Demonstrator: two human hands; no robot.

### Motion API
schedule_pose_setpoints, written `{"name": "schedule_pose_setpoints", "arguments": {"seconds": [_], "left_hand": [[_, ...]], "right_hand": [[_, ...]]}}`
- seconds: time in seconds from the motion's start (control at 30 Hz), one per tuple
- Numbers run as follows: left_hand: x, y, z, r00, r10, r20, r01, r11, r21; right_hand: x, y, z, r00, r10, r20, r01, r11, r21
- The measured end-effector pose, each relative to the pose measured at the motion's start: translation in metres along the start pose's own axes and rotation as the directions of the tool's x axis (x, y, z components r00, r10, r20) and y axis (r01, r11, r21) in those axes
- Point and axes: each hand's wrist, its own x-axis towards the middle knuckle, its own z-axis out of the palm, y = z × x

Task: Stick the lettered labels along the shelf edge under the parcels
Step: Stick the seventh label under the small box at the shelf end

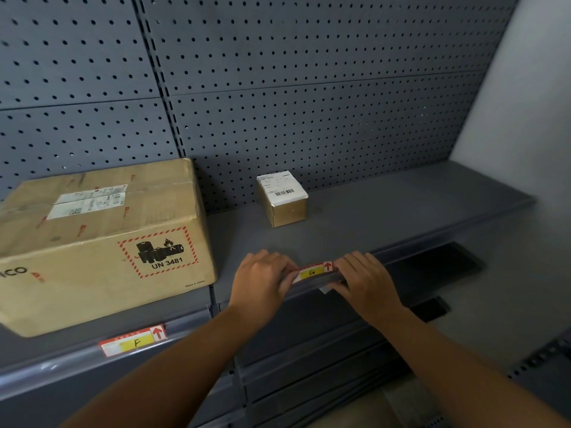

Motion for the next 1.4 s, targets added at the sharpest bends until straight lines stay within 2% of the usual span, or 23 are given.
{"name": "schedule_pose_setpoints", "arguments": {"seconds": [0.27,0.53,0.7,0.9,1.17,1.4], "left_hand": [[0.003,0.007,0.010,0.998,0.065,-0.017,-0.065,0.997,0.029],[0.000,0.010,0.022,0.992,0.114,-0.062,-0.107,0.989,0.102],[-0.002,0.012,0.024,0.981,0.189,-0.047,-0.174,0.960,0.219],[-0.006,0.017,0.023,0.975,0.223,-0.013,-0.205,0.914,0.349],[-0.007,0.020,0.021,0.985,0.171,0.013,-0.163,0.911,0.378],[-0.009,0.021,0.018,0.986,0.165,0.020,-0.159,0.903,0.400]], "right_hand": [[-0.001,0.000,-0.003,0.993,0.111,0.045,-0.116,0.986,0.116],[-0.004,0.005,-0.001,0.984,0.164,0.065,-0.171,0.978,0.118],[-0.003,0.006,0.000,0.984,0.156,0.091,-0.165,0.980,0.108],[-0.003,0.003,-0.001,0.988,0.098,0.115,-0.099,0.995,-0.002],[-0.003,0.000,-0.006,0.984,0.097,0.146,-0.096,0.995,-0.017],[-0.004,0.000,-0.006,0.989,0.084,0.117,-0.077,0.995,-0.062]]}}
